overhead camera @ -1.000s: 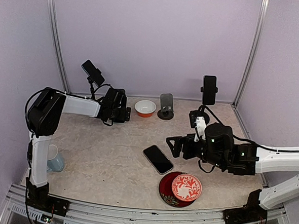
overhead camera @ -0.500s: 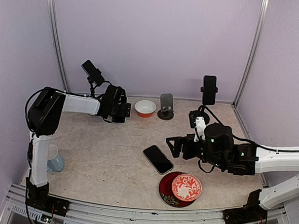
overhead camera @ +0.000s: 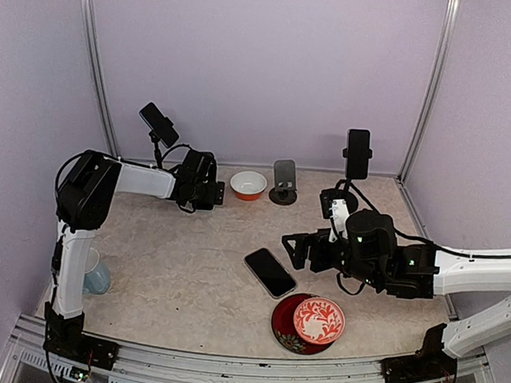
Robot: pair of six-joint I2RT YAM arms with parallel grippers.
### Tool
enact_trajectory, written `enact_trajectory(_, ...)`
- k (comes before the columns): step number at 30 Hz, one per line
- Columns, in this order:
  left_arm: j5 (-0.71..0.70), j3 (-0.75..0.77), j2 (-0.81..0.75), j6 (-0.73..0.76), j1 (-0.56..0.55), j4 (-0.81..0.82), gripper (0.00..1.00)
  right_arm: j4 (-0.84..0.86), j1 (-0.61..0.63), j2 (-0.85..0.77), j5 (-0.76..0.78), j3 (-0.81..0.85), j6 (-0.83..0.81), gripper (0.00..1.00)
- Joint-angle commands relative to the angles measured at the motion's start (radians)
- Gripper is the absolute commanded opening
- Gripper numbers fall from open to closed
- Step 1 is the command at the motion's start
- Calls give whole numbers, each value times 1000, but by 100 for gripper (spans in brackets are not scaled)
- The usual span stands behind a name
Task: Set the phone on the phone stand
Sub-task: Pick up the phone from the center of the board.
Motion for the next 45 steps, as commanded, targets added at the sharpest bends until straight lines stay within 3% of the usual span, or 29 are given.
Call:
enact_trajectory(1, 13, 32, 25, -1, 10, -4, 97, 7, -8, 7, 5, 21, -11, 100)
enact_trajectory(11, 27, 60, 43, 16, 12, -16, 64, 7, -9, 7, 3, 17, -8, 100)
enact_trajectory(21, 52, -94, -181, 8, -12, 33, 63, 16, -9, -17, 3, 1, 2, 100)
enact_trajectory(28, 6, -80, -308, 47, -20, 60, 61, 23, -8, -15, -5, 1, 8, 100)
enact_trajectory(45, -109, -9, -201, 160, -12, 301, 64, 1, -12, 12, 16, 21, -16, 100)
